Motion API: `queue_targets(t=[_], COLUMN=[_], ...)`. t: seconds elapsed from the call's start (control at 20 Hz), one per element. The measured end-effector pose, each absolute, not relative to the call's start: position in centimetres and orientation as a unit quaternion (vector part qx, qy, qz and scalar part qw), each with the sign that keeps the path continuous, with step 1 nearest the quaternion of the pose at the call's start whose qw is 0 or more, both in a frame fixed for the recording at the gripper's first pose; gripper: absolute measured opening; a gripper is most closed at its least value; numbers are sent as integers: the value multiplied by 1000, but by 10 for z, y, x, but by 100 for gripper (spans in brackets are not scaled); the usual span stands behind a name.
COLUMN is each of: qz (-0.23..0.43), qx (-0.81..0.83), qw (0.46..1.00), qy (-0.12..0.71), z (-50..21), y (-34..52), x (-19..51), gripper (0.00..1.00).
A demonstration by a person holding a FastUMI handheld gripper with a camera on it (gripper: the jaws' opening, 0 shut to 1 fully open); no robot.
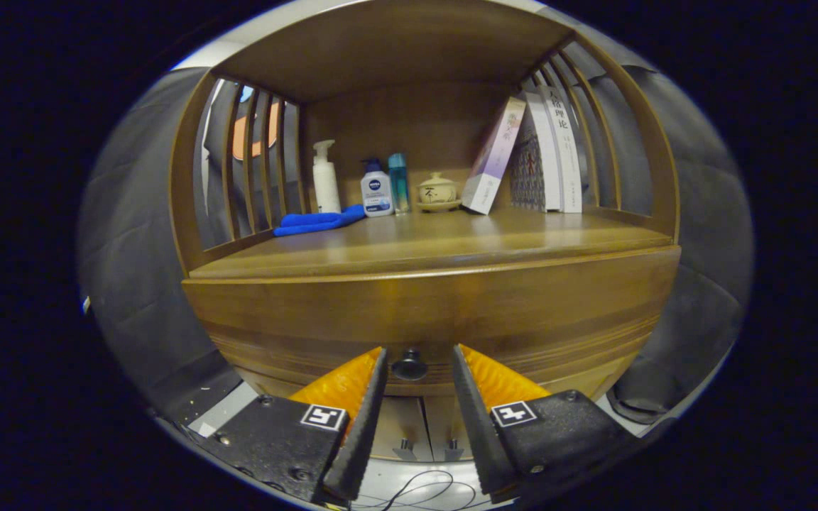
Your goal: Pull open the drawer, take out the items inside it, and place them on the countertop above the cabinet.
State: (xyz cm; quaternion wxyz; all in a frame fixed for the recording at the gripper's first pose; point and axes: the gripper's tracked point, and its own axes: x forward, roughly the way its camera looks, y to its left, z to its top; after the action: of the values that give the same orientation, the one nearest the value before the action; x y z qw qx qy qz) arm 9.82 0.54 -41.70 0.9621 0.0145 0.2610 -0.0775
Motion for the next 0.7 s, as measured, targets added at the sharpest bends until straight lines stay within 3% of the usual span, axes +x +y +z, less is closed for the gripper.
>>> queue_targets(t=[0.25,0.55,0.7], qz=[-91,-121,-115], qx=[-4,6,12], qw=[966,963,961], qy=[243,240,251], z=[-422,-424,-424], y=[7,6,6], x=[106,106,105], gripper=[40,24,21])
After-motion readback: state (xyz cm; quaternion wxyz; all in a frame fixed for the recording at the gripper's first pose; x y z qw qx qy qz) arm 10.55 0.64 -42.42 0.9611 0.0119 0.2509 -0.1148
